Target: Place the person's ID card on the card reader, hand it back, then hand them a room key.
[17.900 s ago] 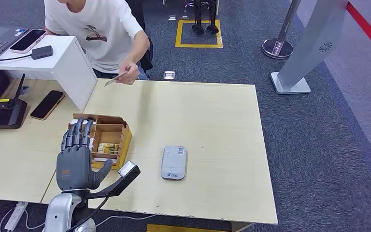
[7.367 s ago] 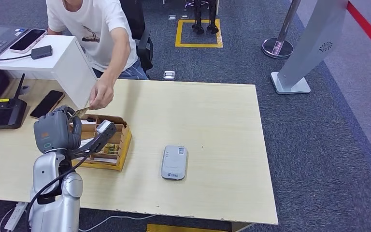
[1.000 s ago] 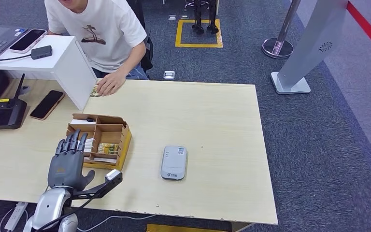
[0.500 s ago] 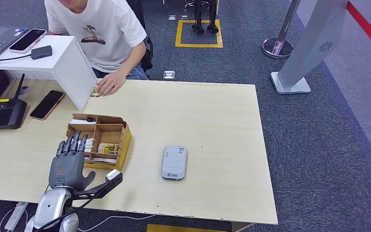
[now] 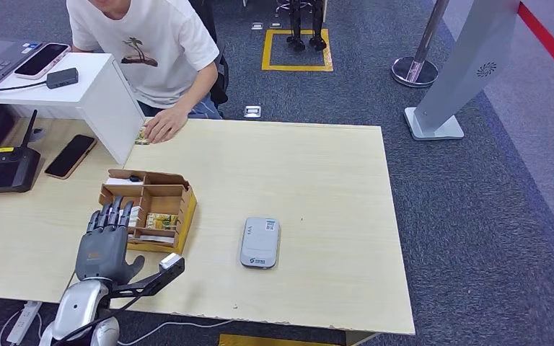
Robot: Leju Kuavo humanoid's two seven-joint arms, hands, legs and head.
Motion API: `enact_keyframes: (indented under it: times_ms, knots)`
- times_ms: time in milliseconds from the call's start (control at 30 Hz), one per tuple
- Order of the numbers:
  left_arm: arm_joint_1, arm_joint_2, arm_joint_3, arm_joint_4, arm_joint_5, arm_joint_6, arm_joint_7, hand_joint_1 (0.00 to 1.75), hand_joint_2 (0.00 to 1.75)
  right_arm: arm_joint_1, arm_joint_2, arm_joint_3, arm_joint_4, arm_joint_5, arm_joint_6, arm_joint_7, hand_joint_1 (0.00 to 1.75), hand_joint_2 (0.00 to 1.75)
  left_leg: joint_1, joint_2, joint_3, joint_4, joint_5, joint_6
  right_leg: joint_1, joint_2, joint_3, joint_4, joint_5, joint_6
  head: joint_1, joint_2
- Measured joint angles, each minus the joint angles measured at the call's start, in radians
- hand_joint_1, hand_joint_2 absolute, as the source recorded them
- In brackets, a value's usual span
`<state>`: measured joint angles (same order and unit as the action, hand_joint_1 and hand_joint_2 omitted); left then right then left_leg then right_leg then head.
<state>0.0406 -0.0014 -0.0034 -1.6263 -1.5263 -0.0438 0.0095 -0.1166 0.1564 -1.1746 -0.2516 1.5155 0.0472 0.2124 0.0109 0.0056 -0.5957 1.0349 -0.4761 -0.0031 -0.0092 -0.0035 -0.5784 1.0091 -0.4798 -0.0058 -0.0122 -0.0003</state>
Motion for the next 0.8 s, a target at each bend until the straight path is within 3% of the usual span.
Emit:
enact_keyframes:
  times_ms: [800]
  knots:
    - [-0.031,-0.033,-0.001,0.047,0.0,0.009,-0.028,0.0,1.75,0.0,0.0,0.007,0.0,0.003,0.001,-0.003,0.0,0.0,0.0,0.0,0.0,0.0,0.0,0.0,0.0,0.0,0.0,0.0,0.0,0.0,0.0,0.0]
